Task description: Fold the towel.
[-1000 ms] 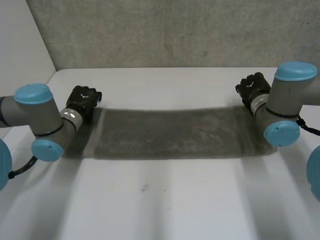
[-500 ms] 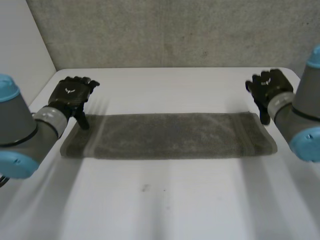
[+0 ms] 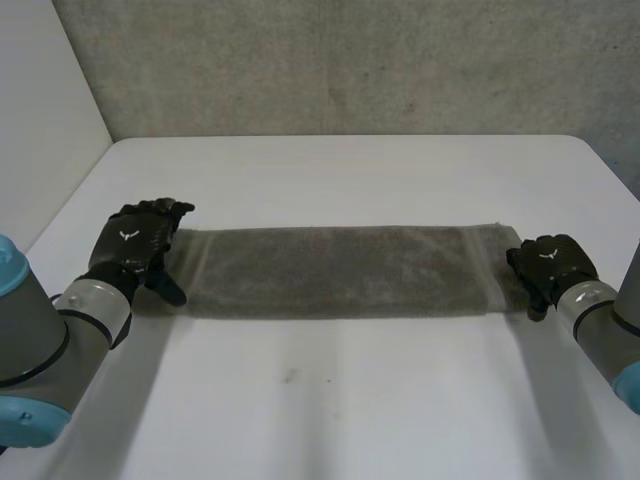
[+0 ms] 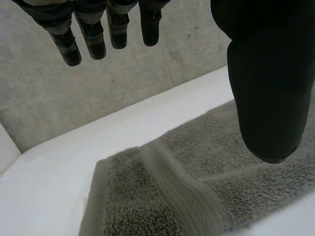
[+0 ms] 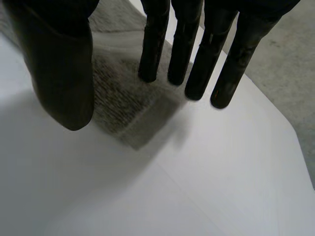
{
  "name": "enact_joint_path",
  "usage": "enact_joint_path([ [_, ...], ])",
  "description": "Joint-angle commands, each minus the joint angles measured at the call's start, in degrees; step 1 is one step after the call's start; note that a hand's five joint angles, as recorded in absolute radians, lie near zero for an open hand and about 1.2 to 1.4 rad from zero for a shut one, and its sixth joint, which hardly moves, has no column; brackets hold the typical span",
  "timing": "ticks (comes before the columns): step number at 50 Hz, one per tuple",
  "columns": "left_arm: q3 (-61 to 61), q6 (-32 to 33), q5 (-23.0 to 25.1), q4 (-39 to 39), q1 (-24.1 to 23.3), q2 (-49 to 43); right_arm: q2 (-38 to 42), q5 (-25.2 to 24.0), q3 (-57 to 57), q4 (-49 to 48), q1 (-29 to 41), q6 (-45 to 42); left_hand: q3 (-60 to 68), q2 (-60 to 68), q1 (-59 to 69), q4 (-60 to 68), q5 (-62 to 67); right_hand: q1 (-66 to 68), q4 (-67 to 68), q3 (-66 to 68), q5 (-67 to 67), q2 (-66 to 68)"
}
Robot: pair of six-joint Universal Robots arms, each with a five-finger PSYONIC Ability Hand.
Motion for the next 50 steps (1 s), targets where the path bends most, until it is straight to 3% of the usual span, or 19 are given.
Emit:
enact_joint_path([
  [1,-0.3,0.1,-0.4,0.4,0.0,0.1,2.2,-0.6,-1.3,-1.2,-0.8,0.0,0.5,0.5,0.1,0.5,-1.6,24.4,24.8,24.7,24.4,24.6],
  [4,-0.3,0.1,-0.5,0.4,0.0,0.0,2.4,-1.6,-1.5,-1.3,-1.4,-0.1,0.5,0.5,0.1,0.5,-1.6,39.5,39.9,39.8,39.5,39.7],
  [11,-0.8,0.1,-0.4,0.4,0.1,0.1,2.4,-1.0,-2.2,-0.3,-5.1,-0.7,0.5,0.5,0.1,0.5,-1.6,39.5,39.9,39.9,39.6,39.7],
  [17,-1.3,0.1,-0.4,0.4,0.2,0.1,2.4,-0.8,-3.9,2.1,-12.5,-2.6,0.5,0.5,0.1,0.5,-1.6,39.5,39.9,39.9,39.6,39.7],
  [21,-1.3,0.1,-0.4,0.4,0.2,0.1,1.6,-0.6,-7.2,7.1,-19.4,-8.5,0.5,0.5,0.1,0.5,-1.6,39.5,39.9,39.9,39.6,39.7],
  [30,-1.2,0.0,-0.4,0.6,1.0,1.3,-2.1,-0.5,-12.5,11.4,-19.4,-11.6,0.5,0.5,0.1,0.5,-1.6,39.5,39.9,39.9,39.6,39.7],
  [34,-1.2,0.0,-0.5,0.6,1.6,1.6,-6.8,-0.8,-15.6,11.2,-8.0,-6.6,0.5,0.5,0.1,0.5,-1.6,39.5,39.9,39.9,39.6,39.7],
  [35,-1.2,0.0,-0.5,0.6,1.6,1.6,-6.6,-0.8,-17.1,11.0,-3.5,-4.9,0.5,0.5,0.1,0.5,-1.6,39.5,39.9,39.9,39.6,39.7],
  [38,-1.4,0.0,-0.6,0.6,2.0,1.9,-6.3,-1.0,-18.4,11.0,1.0,-3.6,0.5,0.5,0.1,0.5,-1.6,39.5,39.9,39.9,39.6,39.7],
  [40,-1.4,0.0,-0.5,0.6,2.1,2.0,-4.3,-0.8,-21.9,10.6,11.1,-2.9,0.5,0.5,0.1,0.5,-1.6,39.5,39.9,39.9,39.6,39.7],
  [41,-1.4,0.0,-0.5,0.6,2.1,2.0,-4.3,-0.8,-22.0,10.6,11.1,-2.9,0.5,0.5,0.1,0.5,-1.6,39.5,39.9,39.9,39.6,39.7],
  [43,-1.4,0.0,-0.6,0.6,2.1,2.0,0.9,-0.5,-27.4,10.5,22.5,-2.6,0.5,0.5,0.1,0.5,-1.6,39.5,39.9,39.9,39.6,39.7],
  [50,-1.6,0.0,-0.5,0.6,2.2,2.2,11.4,-0.3,-36.0,10.9,36.6,-2.6,0.5,0.5,0.1,0.5,-1.6,39.5,39.9,39.9,39.6,39.7],
])
